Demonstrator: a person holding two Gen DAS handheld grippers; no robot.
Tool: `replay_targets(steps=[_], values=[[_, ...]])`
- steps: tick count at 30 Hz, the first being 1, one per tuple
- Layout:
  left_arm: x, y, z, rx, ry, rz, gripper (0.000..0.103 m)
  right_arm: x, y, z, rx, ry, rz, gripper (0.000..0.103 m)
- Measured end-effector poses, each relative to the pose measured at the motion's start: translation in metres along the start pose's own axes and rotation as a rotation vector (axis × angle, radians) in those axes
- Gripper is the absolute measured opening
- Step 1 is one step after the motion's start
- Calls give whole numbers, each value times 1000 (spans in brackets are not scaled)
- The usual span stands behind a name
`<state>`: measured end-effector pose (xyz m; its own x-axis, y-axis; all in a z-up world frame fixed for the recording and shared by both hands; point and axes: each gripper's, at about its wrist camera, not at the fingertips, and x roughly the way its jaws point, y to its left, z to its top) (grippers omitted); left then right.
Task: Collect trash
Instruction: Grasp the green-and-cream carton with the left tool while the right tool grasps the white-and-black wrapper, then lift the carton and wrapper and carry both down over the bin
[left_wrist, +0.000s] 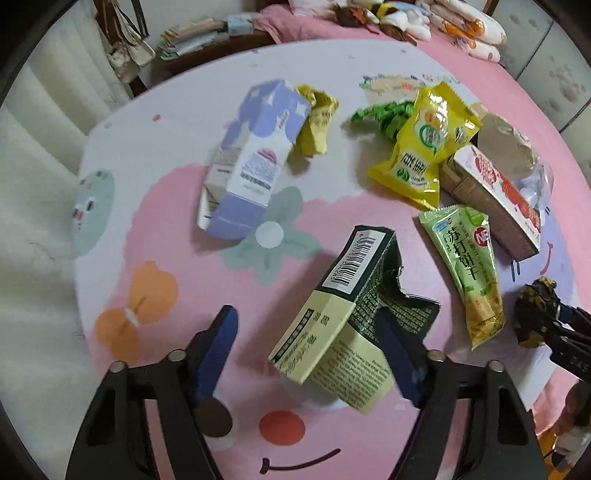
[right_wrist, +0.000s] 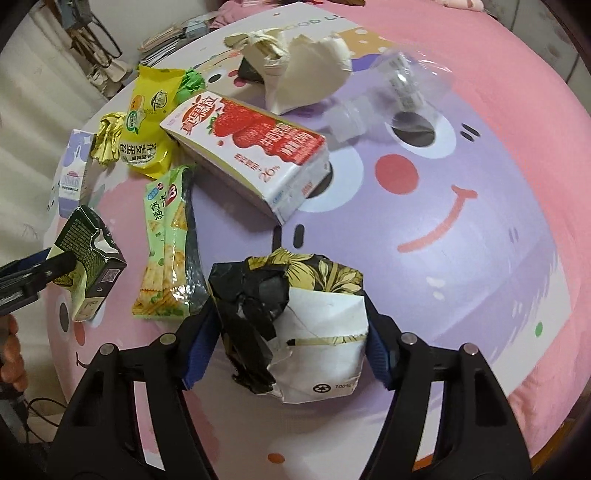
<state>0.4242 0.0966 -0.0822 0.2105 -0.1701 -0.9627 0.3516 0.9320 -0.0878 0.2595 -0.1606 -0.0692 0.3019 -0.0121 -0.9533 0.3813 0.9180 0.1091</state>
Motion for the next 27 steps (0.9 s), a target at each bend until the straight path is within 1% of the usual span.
replay_targets(steps=[1,2,3,4,6,8,10,11,14,19,24,27], values=[[4,1,1,-5,8,-11,63,-1,0,-1,2,-1,-3,66],[8,2,1,-13,18,-33,59,-3,1,-4,4,-2,-11,66],[11,2,0,-18,23,-50,50,-5,0,-3,6,-4,-13,66],[12,3,-1,-23,18,-67,49,-7,0,-4,8,-5,-13,66],[11,1,-3,-21,-10,-68,43,-10,1,-6,12,-7,-11,66],[10,-2,-8,-12,-27,-71,36,-15,0,-9,8,-6,-10,66],[7,-6,-14,-6,-37,-82,21,-22,-4,-13,-2,-4,-8,65],[4,-9,-19,-3,-52,-82,19,-24,-4,-14,-6,-3,-7,65],[-7,-22,-30,18,-86,-47,19,-30,-2,-18,-28,-3,-1,65],[-32,-36,-50,23,-132,-28,19,-45,-4,-26,-70,-2,10,65],[-71,-45,-81,-14,-176,-52,19,-64,-5,-33,-139,-4,26,65],[-90,-57,-101,-39,-197,-68,19,-74,-7,-37,-177,-10,37,65]])
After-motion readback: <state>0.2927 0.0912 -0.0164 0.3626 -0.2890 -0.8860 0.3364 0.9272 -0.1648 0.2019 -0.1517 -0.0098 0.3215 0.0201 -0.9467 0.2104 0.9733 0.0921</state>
